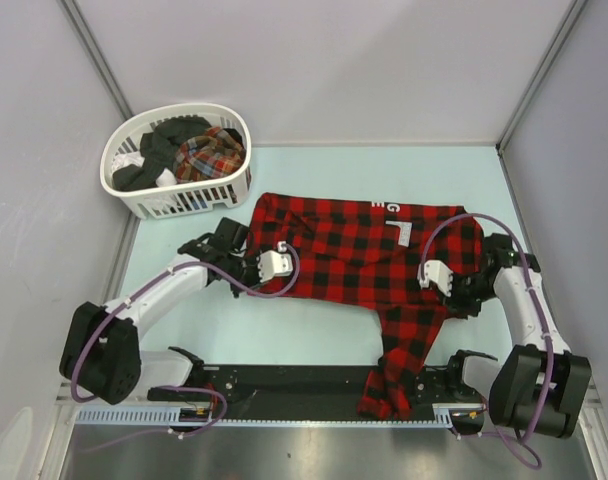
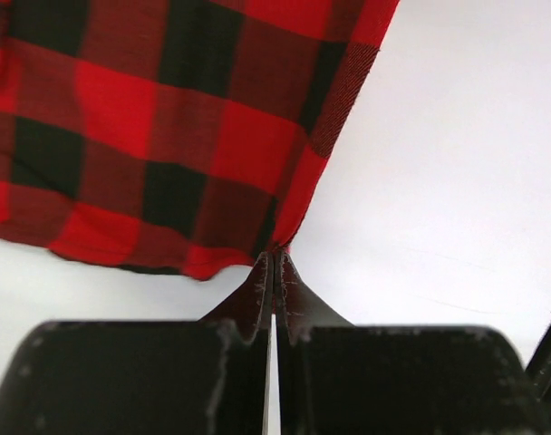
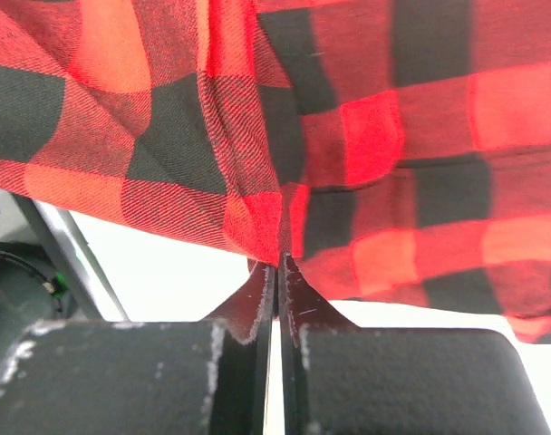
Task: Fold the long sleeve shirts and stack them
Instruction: Fold the shirt
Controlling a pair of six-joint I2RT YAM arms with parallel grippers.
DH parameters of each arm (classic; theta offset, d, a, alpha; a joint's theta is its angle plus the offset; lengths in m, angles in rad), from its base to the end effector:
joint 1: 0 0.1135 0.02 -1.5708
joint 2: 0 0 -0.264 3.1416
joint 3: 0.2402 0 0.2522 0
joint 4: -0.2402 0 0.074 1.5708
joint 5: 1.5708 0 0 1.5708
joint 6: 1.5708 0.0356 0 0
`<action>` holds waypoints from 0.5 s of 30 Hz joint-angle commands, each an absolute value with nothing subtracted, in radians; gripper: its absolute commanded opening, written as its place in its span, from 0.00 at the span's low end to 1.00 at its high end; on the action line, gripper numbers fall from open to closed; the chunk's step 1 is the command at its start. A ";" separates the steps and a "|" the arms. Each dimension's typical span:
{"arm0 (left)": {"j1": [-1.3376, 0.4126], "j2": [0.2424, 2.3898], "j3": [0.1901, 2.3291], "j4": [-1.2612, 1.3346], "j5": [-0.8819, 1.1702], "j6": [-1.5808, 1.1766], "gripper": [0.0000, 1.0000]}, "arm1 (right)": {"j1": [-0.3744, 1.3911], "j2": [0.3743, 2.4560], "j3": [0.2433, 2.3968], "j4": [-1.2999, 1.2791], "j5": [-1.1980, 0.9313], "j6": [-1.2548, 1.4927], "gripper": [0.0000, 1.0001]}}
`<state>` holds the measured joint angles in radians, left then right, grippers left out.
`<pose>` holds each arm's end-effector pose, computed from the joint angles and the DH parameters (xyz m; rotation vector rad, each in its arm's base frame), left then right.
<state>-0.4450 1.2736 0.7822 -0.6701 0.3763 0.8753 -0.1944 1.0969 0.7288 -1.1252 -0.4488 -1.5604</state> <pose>0.2016 -0.1106 0.2050 1.7017 2.0217 -0.3742 0.1579 -0.0153 0.2105 -1.7419 2.1026 0.3169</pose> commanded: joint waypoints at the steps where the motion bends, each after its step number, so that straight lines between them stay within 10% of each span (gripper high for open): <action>1: -0.407 1.327 0.903 -0.693 0.414 0.891 0.00 | -0.212 1.176 0.853 -1.140 -0.480 -1.583 0.00; 15: -0.314 1.684 1.255 -0.631 0.365 0.871 0.00 | -0.175 1.581 1.207 -1.005 -0.463 -1.479 0.00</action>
<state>-0.3374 1.6146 1.1900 -0.6621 0.3790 0.8742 -0.1905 1.4792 1.1103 -1.0794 -0.4831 -1.5200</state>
